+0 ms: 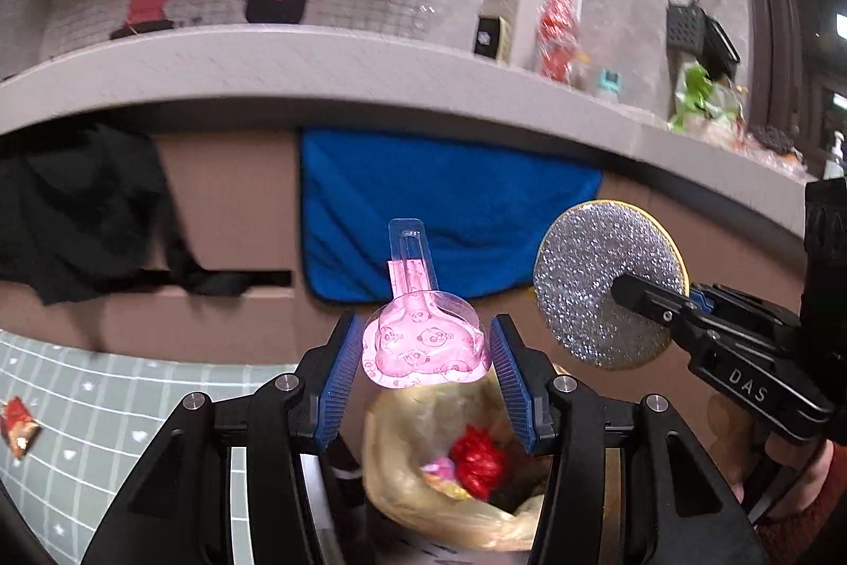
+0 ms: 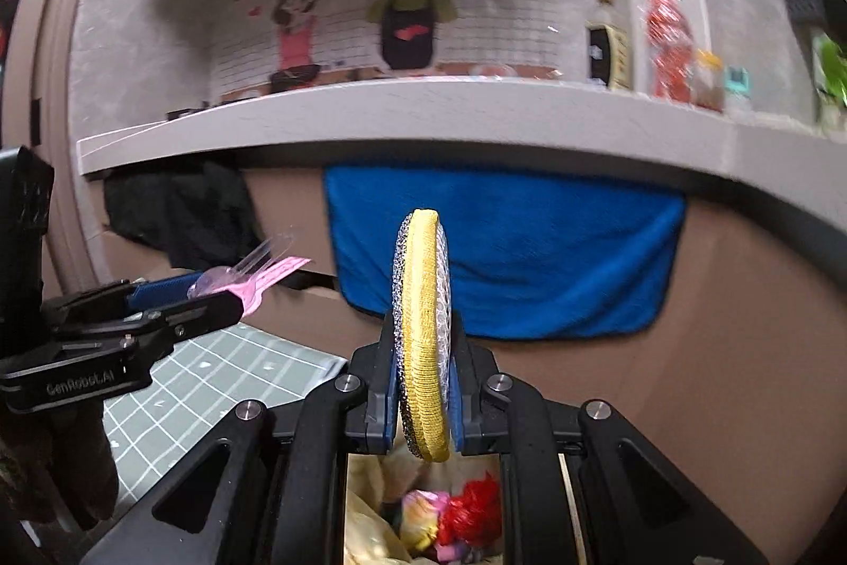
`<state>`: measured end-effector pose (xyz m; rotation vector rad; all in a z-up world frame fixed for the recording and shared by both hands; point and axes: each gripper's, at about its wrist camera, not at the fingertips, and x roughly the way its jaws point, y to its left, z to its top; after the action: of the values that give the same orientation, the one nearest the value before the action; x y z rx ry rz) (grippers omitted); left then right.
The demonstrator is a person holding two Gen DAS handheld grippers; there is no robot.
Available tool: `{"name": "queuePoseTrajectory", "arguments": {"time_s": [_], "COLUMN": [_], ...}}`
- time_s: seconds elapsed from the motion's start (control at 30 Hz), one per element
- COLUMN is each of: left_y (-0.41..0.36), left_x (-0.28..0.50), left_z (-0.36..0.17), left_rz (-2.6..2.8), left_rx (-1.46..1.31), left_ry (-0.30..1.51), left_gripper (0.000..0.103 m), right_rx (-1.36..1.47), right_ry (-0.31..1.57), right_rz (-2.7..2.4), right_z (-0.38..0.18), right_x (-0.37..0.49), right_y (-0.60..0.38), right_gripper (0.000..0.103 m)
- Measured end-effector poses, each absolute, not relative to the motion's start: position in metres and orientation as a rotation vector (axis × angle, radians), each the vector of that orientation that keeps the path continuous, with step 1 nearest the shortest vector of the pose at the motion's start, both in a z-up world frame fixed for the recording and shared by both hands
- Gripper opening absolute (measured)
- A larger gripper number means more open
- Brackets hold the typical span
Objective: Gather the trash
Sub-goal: 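Carry the pink comb and glitter mirror over the bin with both tools, then open both tools to drop the comb and mirror into the bin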
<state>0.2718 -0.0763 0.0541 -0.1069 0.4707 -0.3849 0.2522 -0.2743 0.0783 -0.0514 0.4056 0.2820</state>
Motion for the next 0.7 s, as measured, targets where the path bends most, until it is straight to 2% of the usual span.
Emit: {"name": "queuePoseTrajectory", "arguments": {"time_s": [0.7], "left_y": [-0.121], "left_x": [0.296], "left_z": [-0.008], "left_rz": [-0.400], "left_rx": [-0.062], "left_ry": [0.627], "left_gripper": [0.051], "right_rx": [0.053], "right_ry": [0.569], "right_rz": [0.253], "right_z": [0.007], "right_x": [0.272], "right_y": [-0.313], "right_gripper": [0.014]}}
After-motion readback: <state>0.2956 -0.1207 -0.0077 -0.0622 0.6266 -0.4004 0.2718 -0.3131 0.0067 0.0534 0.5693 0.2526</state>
